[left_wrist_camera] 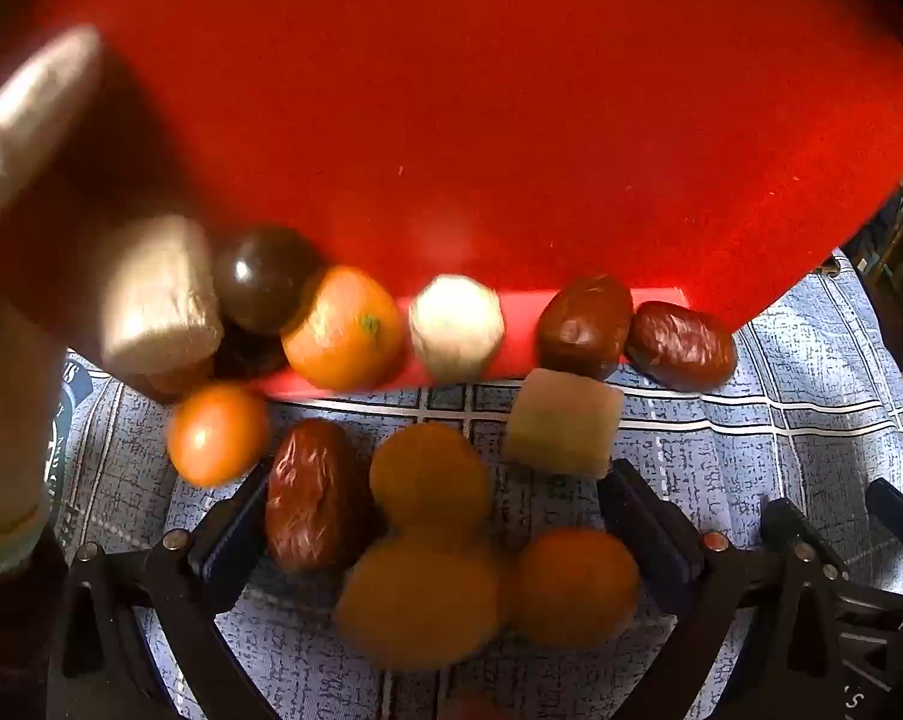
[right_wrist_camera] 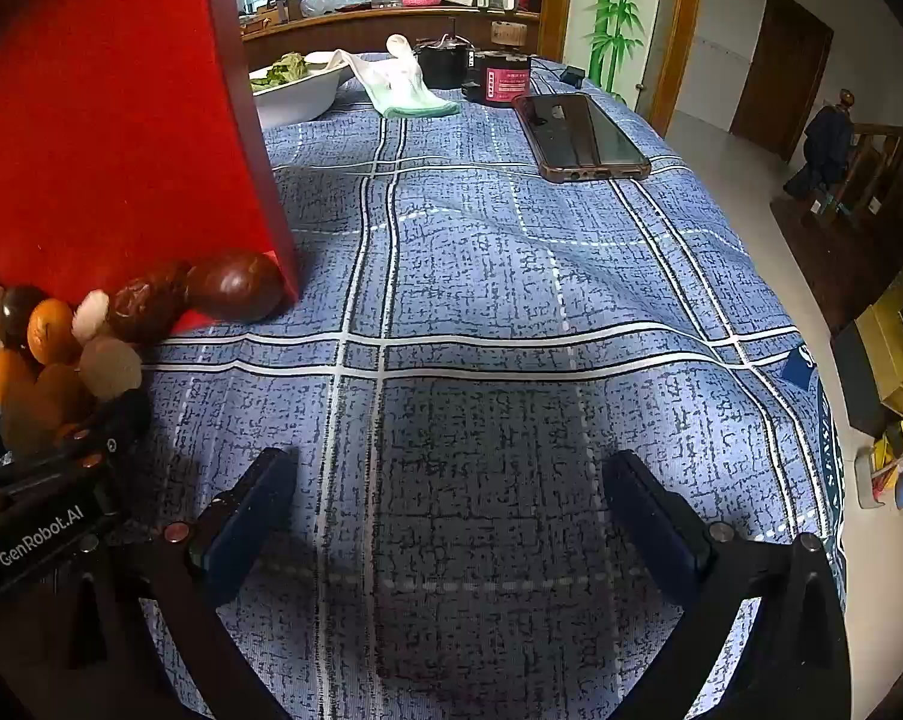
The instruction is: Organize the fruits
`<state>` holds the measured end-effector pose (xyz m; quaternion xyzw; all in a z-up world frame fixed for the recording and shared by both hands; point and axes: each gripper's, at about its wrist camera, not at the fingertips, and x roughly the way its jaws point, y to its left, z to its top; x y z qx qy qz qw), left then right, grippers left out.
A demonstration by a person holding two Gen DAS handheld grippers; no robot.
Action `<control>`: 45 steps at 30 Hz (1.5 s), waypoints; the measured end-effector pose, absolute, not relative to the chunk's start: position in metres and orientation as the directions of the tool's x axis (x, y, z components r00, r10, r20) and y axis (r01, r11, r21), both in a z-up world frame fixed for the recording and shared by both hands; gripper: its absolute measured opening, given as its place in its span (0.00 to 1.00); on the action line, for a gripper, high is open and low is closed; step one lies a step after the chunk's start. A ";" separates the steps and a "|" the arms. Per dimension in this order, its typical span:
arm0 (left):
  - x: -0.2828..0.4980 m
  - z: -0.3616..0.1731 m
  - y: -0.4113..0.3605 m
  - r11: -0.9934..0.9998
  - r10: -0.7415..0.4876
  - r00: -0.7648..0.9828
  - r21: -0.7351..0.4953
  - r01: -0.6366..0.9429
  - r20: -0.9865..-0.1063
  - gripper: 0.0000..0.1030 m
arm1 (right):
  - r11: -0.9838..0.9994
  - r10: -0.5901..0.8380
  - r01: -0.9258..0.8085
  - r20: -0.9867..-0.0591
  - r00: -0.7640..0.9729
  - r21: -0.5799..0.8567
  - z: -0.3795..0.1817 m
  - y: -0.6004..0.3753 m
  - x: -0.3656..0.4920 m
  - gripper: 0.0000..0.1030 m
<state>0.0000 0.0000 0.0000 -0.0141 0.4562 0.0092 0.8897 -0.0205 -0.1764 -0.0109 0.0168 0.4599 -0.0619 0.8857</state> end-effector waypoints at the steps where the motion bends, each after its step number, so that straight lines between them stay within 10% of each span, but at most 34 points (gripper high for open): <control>1: 0.000 0.000 0.000 0.999 0.007 0.585 -0.013 -0.029 -0.811 1.00 | 0.992 -0.095 0.125 -0.816 0.570 -0.028 -0.011 -0.176 -0.021 1.00; 45: 0.000 -0.002 0.001 0.999 0.002 0.582 -0.018 -0.028 -0.813 1.00 | 0.992 -0.094 0.125 -0.815 0.571 -0.027 -0.011 -0.176 -0.021 1.00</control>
